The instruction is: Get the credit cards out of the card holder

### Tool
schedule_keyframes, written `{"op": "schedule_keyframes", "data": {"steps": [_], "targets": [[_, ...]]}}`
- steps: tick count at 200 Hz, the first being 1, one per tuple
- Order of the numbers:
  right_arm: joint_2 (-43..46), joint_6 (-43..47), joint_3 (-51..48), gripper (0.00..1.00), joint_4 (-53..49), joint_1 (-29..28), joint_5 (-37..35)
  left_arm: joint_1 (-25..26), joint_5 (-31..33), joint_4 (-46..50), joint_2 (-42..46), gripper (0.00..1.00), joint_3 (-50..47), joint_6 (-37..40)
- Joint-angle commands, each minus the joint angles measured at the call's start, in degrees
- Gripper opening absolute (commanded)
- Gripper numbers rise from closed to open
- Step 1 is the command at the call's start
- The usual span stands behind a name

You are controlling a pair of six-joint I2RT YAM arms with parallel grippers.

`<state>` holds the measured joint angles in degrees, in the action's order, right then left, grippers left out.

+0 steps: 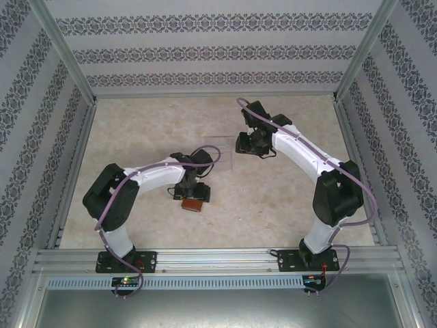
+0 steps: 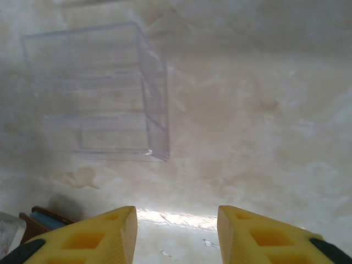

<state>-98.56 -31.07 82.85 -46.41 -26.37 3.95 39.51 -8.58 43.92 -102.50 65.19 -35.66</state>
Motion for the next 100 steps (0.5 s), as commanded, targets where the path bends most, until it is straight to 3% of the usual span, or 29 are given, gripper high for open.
{"op": "schedule_keyframes", "data": {"steps": [1,100], "targets": [[3.21,0.92,-2.86,0.43,1.26,0.59,0.04,1.4,-0.1,0.52,-3.03,0.78,4.02,-1.11],[5.2,-0.3,-9.17,0.42,4.99,0.88,2.75,1.63,1.98,1.78,-8.33,0.79,10.35,-2.7]]}}
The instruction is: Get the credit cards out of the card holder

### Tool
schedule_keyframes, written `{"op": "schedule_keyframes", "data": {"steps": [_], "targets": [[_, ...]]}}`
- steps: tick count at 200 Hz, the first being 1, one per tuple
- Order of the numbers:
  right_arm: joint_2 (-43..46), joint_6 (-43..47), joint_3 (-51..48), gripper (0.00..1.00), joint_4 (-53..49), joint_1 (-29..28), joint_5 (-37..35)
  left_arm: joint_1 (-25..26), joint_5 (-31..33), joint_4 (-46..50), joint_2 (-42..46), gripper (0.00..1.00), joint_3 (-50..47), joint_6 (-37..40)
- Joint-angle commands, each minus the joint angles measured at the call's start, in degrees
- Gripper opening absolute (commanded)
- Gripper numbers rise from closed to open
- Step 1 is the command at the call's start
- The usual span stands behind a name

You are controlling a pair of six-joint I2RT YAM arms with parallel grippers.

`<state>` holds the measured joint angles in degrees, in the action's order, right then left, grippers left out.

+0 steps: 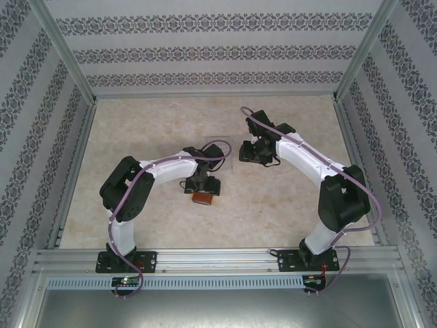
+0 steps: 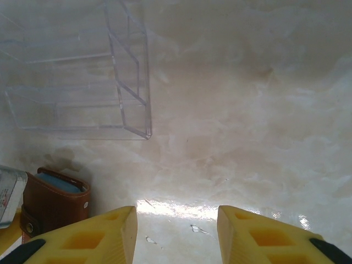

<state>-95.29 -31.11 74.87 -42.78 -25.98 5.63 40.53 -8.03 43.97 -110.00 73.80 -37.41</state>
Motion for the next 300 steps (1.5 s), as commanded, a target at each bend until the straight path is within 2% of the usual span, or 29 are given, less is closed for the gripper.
{"op": "schedule_keyframes", "data": {"steps": [1,42,92,127,159,238,300], "targets": [[1.93,-0.26,-1.2,0.42,1.38,0.49,1.1,0.6,1.44,1.69,-0.83,0.79,1.76,-0.93],[3.3,-1.38,-3.33,0.42,3.21,-0.03,2.62,0.61,1.17,1.56,-0.16,0.85,1.96,-1.35],[4.48,-3.24,-6.22,0.41,7.16,-0.78,5.05,0.57,2.07,2.28,2.97,0.84,1.58,-1.29],[4.58,-4.14,-11.41,0.41,16.22,-0.65,11.93,0.26,1.86,1.27,6.05,0.84,-0.08,-0.74],[2.83,-8.88,-16.82,0.41,27.05,-0.67,19.32,-0.92,-0.23,-1.93,9.35,0.82,-3.13,-0.31],[-2.96,-15.98,-24.3,0.41,43.1,-2.84,26.6,-5.74,-7.48,-9.97,14.87,0.7,-10.89,2.45],[-5.58,-20.03,-27.06,0.41,50.51,-4.93,28.82,-9.91,-14.28,-14.15,16.24,0.54,-14.07,4.59]]}}
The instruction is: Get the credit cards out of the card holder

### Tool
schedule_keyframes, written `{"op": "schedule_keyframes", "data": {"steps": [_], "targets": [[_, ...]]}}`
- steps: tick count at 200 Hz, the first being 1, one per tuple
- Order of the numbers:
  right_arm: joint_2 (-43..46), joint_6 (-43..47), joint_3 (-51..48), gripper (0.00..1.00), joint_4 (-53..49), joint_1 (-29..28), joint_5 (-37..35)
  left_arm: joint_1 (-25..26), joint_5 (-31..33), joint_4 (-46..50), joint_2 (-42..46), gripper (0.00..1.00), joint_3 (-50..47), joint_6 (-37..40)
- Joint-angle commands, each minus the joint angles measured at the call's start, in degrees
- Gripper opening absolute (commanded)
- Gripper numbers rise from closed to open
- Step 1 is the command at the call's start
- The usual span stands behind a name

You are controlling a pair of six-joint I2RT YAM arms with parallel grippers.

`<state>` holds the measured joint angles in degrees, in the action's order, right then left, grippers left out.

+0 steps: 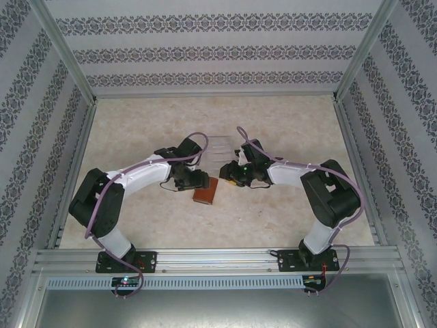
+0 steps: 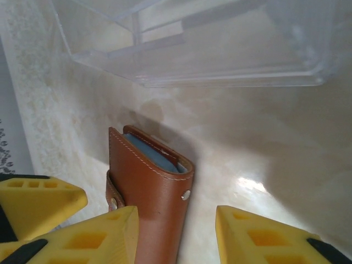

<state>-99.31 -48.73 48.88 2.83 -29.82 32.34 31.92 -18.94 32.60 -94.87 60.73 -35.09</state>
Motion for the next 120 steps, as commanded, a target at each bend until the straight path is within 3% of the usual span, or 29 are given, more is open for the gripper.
{"op": "schedule_keyframes", "data": {"steps": [1,120], "targets": [[-1.58,-2.42,-1.07,0.42,4.9,-1.1,2.12,-1.36,-3.42,-2.79,1.1,0.54,-1.03,2.33],[-6.62,-5.62,-1.52,0.42,9.94,-3.87,4.28,-2.66,-9.05,-8.51,-3.89,0.41,-4.35,1.87]]}}
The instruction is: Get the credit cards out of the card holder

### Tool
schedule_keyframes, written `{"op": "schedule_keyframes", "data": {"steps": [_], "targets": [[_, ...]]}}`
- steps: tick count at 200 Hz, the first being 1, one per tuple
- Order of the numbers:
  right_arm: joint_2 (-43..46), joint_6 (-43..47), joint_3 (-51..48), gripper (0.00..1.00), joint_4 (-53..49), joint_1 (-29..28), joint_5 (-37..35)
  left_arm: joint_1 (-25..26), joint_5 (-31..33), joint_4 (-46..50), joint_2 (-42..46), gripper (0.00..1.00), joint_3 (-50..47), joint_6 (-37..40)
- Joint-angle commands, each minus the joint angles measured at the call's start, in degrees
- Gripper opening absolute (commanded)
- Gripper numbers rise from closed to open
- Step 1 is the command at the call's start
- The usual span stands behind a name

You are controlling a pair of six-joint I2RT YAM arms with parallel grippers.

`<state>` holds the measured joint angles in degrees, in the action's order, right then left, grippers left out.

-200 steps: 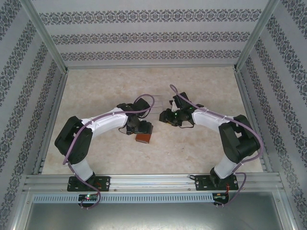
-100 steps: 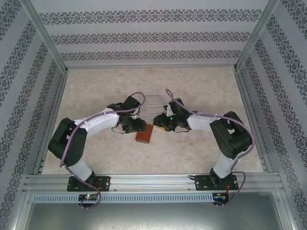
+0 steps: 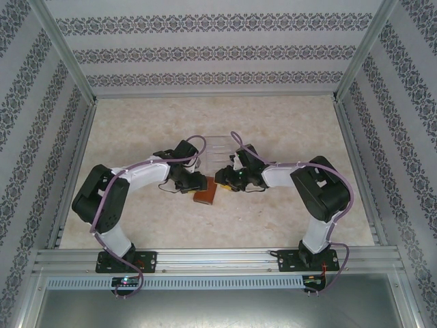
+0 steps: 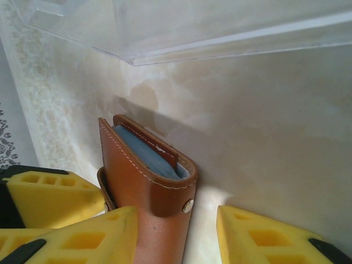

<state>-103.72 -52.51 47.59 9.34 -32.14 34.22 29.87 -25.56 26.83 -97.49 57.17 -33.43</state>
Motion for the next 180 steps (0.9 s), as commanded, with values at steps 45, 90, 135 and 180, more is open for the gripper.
{"op": "schedule_keyframes", "data": {"steps": [45,90,135,180], "targets": [[-3.77,-3.66,0.61,0.4,5.88,-2.8,3.18,-0.67,-3.0,-2.41,-1.56,0.4,-0.27,0.7],[-2.97,-3.13,-0.22,0.25,4.86,-2.93,2.08,-0.6,-0.3,-0.3,-0.21,0.4,0.42,0.72],[-2.2,-3.2,-1.14,0.18,4.67,-2.97,1.4,0.0,6.02,7.35,2.07,0.43,5.04,2.7],[-1.67,-3.64,-1.49,0.15,4.52,-3.1,0.99,2.21,6.22,9.57,0.09,0.41,8.47,3.32]]}}
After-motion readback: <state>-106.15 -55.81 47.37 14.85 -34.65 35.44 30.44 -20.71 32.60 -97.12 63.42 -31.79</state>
